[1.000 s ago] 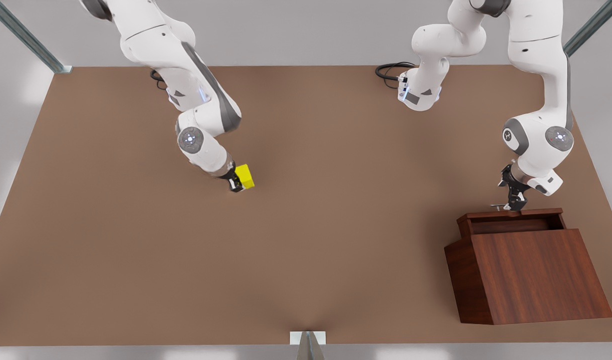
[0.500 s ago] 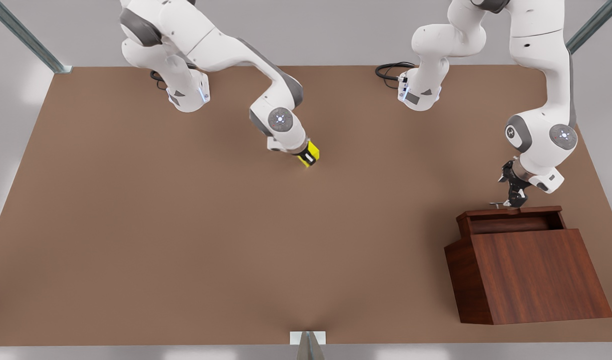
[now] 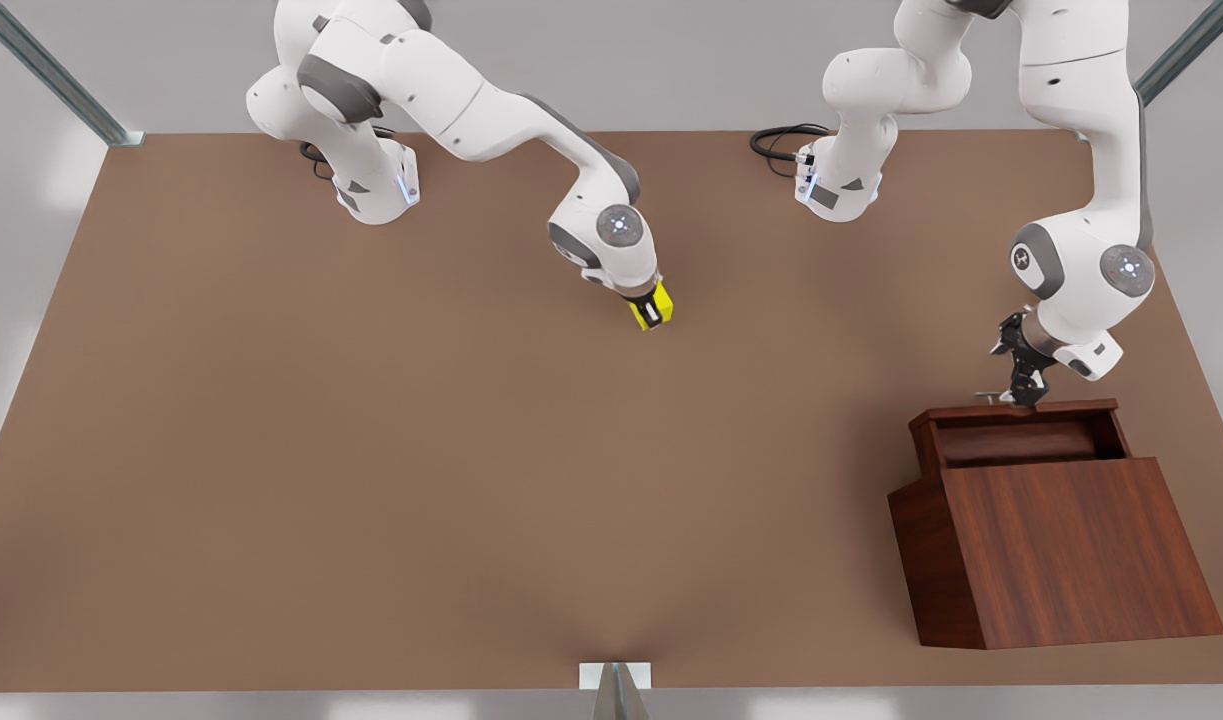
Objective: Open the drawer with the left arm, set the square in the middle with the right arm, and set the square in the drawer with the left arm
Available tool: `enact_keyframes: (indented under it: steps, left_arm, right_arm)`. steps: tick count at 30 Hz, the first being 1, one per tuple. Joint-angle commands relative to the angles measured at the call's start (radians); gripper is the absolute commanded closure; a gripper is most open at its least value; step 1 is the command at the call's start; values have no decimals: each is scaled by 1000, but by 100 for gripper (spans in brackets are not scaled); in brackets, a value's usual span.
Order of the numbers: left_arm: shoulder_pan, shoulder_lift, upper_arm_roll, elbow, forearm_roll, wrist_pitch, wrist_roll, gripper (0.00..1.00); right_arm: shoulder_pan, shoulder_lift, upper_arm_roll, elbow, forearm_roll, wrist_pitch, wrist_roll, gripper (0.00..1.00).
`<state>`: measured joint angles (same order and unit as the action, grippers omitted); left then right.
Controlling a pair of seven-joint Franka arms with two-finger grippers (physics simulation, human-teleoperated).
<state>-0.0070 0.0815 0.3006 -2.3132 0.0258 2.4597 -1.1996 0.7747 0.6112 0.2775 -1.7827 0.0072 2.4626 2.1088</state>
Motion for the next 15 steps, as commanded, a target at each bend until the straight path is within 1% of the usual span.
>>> enact_keyframes:
  steps: [1, 3, 8, 9, 10, 11, 15]
  left_arm:
    - [-1, 0, 0, 0, 0, -7, 0, 0]
    - [-1, -11, 0, 1, 0, -22, 0, 0]
    - [-1, -12, 0, 0, 0, -44, 0, 0]
    - [-1, -12, 0, 0, 0, -50, 0, 0]
    - [-1, -12, 2, 1, 0, -57, 0, 0]
    - [-1, -17, 0, 0, 2, -60, 0, 0]
    - [-1, -19, 0, 1, 0, -70, 0, 0]
  right_arm:
    - [0, 4, 0, 0, -1, -5, -6, 56]
    - [0, 5, 2, -9, -38, -16, -9, 56]
    - [2, 16, 8, -7, -38, -44, -18, 56]
    - [0, 18, 9, -6, -38, -44, -18, 48]
    - [0, 16, 9, -3, -36, -44, -7, 11]
    - [0, 15, 9, -3, -36, -44, -6, 0]
    - [-2, 4, 16, -1, -38, -42, -18, 0]
